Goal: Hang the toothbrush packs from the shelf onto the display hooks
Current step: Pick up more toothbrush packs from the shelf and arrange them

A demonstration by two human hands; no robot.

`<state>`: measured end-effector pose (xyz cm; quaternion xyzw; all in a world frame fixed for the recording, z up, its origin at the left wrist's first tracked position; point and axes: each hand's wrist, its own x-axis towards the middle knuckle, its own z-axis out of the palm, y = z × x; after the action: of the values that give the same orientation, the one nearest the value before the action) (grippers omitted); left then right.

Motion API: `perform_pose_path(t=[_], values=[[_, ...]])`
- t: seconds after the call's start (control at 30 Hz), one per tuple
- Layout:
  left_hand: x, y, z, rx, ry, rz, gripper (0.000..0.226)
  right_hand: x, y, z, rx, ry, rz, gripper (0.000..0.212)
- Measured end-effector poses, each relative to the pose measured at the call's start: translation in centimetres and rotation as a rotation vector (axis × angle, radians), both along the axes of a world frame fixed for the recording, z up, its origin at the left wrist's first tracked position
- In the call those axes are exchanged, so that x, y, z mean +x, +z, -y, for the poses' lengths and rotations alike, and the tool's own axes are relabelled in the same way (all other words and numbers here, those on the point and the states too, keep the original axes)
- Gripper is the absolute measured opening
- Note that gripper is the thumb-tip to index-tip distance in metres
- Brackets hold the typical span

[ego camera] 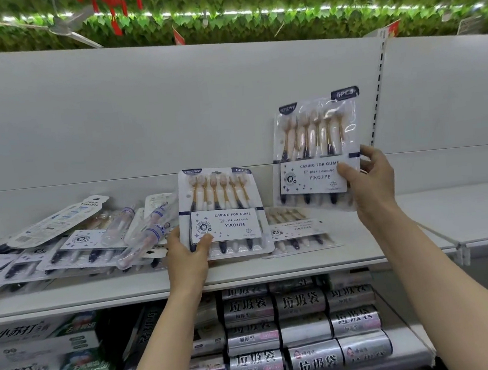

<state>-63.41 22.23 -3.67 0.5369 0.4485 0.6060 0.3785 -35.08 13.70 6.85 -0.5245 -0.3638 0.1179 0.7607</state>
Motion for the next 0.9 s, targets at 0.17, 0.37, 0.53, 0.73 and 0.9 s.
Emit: perform_pose_path(t=[0.17, 0.37, 0.53, 0.73, 0.9], values=[[-0.1, 0.5, 0.7, 0.009, -0.059, 0.004, 0.047, -0.5, -0.4, 2.0, 0.03, -0.004, 0.018, 0.043], [-1.7, 1.0, 0.1, 0.0, -0.193, -0.055, 0.042, -1.2, -0.3, 4.1, 0.078, 0.029, -0.038, 0.05], [-3.3, 2.0, 0.3, 0.077, -0.232, -0.141, 0.053, -2.3, 0.1, 4.9, 0.112, 0.057, -0.06, 0.05], [-4.5, 2.1, 1.6, 0.105, -0.244, -0.129, 0.058, -3.9, 0.3, 4.9, 0.151, 0.076, -0.06, 0.049], [-6.6, 1.7, 3.2, 0.098, -0.239, -0.093, 0.056, -5.2, 0.3, 5.2, 0.165, 0.101, -0.075, 0.044]])
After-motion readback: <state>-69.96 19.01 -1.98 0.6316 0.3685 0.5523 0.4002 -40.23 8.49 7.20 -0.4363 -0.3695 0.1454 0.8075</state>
